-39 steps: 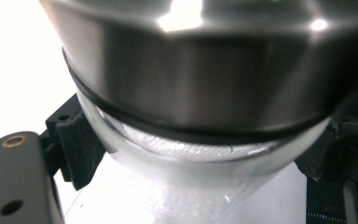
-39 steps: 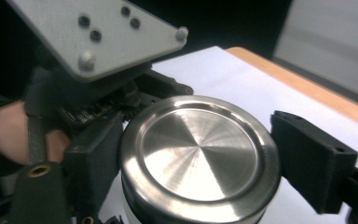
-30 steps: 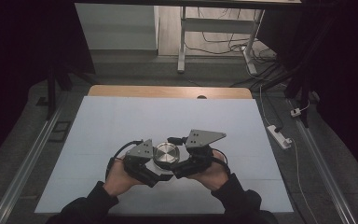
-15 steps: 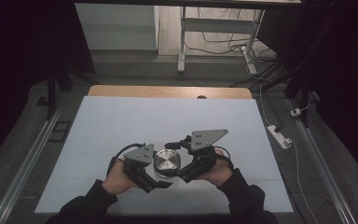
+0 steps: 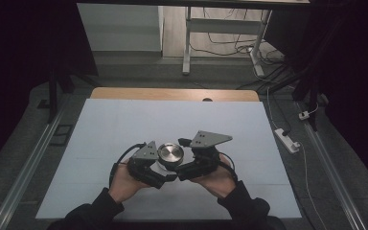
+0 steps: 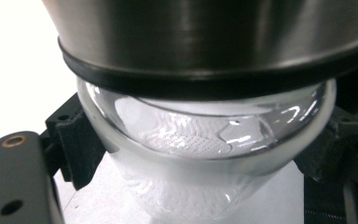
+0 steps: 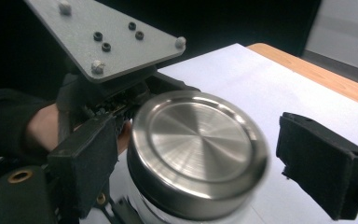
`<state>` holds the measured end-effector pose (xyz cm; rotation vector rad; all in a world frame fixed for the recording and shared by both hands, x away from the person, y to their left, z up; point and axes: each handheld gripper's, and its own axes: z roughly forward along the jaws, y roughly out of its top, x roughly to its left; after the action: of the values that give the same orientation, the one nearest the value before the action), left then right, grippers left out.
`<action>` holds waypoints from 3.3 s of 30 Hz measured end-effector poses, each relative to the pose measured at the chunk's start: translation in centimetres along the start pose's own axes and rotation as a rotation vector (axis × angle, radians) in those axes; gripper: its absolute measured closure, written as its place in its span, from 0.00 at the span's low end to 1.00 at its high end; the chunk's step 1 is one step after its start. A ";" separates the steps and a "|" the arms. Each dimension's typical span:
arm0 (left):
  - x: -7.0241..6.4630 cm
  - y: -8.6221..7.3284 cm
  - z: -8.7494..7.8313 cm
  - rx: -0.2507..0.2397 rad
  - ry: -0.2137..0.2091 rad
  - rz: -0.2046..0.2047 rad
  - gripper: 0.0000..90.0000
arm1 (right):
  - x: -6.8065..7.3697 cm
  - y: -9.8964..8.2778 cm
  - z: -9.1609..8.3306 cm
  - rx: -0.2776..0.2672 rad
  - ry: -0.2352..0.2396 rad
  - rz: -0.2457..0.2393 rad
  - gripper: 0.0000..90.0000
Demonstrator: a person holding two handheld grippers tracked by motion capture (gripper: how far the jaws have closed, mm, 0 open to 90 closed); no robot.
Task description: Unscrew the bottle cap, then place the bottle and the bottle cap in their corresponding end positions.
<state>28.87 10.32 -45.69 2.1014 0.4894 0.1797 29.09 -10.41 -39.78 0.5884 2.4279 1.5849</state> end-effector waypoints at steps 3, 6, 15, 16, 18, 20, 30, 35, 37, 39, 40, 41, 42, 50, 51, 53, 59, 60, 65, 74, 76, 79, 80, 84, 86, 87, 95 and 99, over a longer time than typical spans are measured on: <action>-0.3 0.1 0.0 -0.004 -0.008 0.014 0.17 | 0.8 -0.2 0.7 0.002 -0.063 -0.012 0.18; -0.4 0.2 -0.1 -0.005 -0.015 0.018 0.17 | 0.4 -0.4 0.6 -0.005 -0.030 0.020 0.19; 0.0 0.0 -0.1 -0.004 -0.100 0.056 0.17 | -0.1 -0.7 0.5 0.002 0.058 -0.024 0.19; 0.1 0.0 -0.2 -0.008 -0.116 0.062 0.17 | -0.1 -0.6 0.4 -0.001 0.075 -0.033 0.19; 0.1 0.0 -0.3 -0.010 -0.130 0.073 0.17 | -0.2 -0.4 0.1 -0.017 0.105 -0.069 0.19; 0.1 0.0 -0.4 -0.011 -0.144 0.086 0.17 | -0.1 -0.4 0.0 -0.021 0.111 -0.076 0.19; 0.4 -0.2 -0.3 -0.003 -0.132 0.075 0.17 | -0.4 -0.2 -0.6 -0.049 0.106 -0.103 0.20; 0.8 -0.4 -0.2 0.007 -0.111 0.061 0.17 | -0.4 0.0 -0.9 -0.054 0.089 -0.105 0.20; 0.9 -0.5 -0.2 0.008 -0.105 0.053 0.17 | -0.4 0.1 -1.0 -0.055 0.086 -0.106 0.20; 1.1 -0.6 -0.2 0.011 -0.095 0.048 0.17 | -0.4 0.1 -1.1 -0.055 0.085 -0.107 0.20; 1.2 -0.6 -0.2 0.013 -0.089 0.045 0.17 | -0.4 0.0 -1.1 -0.053 0.082 -0.106 0.20; 1.3 -0.7 -0.2 0.014 -0.083 0.041 0.17 | -0.4 0.0 -1.1 -0.053 0.082 -0.106 0.20; 1.4 -0.7 -0.2 0.015 -0.077 0.035 0.17 | -0.4 -0.1 -1.1 -0.053 0.080 -0.105 0.20; 2.1 -1.1 -0.5 0.021 -0.036 0.013 0.17 | -0.5 -0.3 -1.3 -0.049 0.072 -0.102 0.20; 2.2 -1.1 -0.5 0.025 -0.033 0.014 0.17 | -0.4 -0.3 -1.3 -0.049 0.072 -0.101 0.20; 2.4 -1.2 -0.5 0.026 -0.024 0.006 0.17 | -0.4 -0.3 -1.4 -0.048 0.071 -0.102 0.20; 2.9 -1.3 -0.7 0.024 -0.006 -0.009 0.17 | -0.3 -0.6 -1.5 -0.042 0.069 -0.103 0.20; 3.0 -1.3 -0.7 0.024 -0.002 -0.012 0.17 | -0.2 -0.6 -1.5 -0.042 0.068 -0.103 0.20; 3.6 -1.3 -0.8 0.020 0.013 -0.023 0.17 | -0.2 -0.9 -1.6 -0.037 0.061 -0.105 0.20; 4.5 -1.2 -0.5 0.016 0.040 -0.031 0.17 | -0.1 -1.6 -1.3 -0.021 0.056 -0.110 0.20; 4.7 -1.1 -0.3 0.017 0.042 -0.033 0.17 | 0.0 -1.9 -1.2 -0.018 0.057 -0.110 0.20; 5.0 -1.0 -0.1 0.017 0.047 -0.036 0.17 | 0.0 -2.1 -1.1 -0.019 0.060 -0.107 0.20; 5.2 -1.0 0.0 0.015 0.049 -0.038 0.17 | 0.0 -2.3 -1.1 -0.015 0.061 -0.106 0.20; 5.5 -0.8 0.2 0.012 0.055 -0.037 0.17 | 0.1 -3.0 -0.8 -0.004 0.064 -0.107 0.20; 5.8 -0.6 0.3 0.008 0.057 -0.035 0.17 | 0.1 -3.2 -0.8 -0.001 0.064 -0.107 0.20; 5.9 -0.6 0.4 0.005 0.059 -0.035 0.17 | 0.1 -3.7 -0.6 0.003 0.066 -0.102 0.20; 6.8 -0.2 1.3 -0.002 0.063 -0.040 0.17 | 0.0 -5.0 0.3 0.024 0.073 -0.098 0.20; 7.2 -0.1 1.8 -0.002 0.070 -0.040 0.17 | -0.1 -5.8 0.9 0.031 0.080 -0.092 0.20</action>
<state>35.99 11.93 -47.19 2.0876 0.5719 0.2313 28.24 -11.71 -45.41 0.4195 2.5026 1.5659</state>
